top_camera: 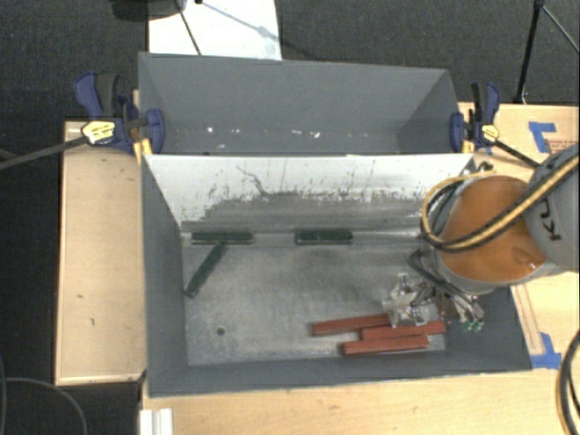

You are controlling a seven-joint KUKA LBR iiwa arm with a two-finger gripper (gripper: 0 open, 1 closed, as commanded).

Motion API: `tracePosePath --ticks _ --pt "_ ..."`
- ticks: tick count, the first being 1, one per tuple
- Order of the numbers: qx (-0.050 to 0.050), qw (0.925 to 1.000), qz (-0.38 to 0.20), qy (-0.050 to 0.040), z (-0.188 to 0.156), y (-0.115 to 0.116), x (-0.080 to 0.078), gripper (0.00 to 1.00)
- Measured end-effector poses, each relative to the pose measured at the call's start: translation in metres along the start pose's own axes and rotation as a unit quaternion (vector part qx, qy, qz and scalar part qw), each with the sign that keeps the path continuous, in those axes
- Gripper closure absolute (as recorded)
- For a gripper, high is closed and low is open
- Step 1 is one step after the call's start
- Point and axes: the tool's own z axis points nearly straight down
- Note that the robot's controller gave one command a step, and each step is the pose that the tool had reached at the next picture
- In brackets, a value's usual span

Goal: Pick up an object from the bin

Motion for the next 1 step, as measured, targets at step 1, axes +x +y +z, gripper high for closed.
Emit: tracePosePath --ticks 1 --pt "0.001 1.0 0.0 -0.0093 -0.0014 0.0007 -0.005 0.0"
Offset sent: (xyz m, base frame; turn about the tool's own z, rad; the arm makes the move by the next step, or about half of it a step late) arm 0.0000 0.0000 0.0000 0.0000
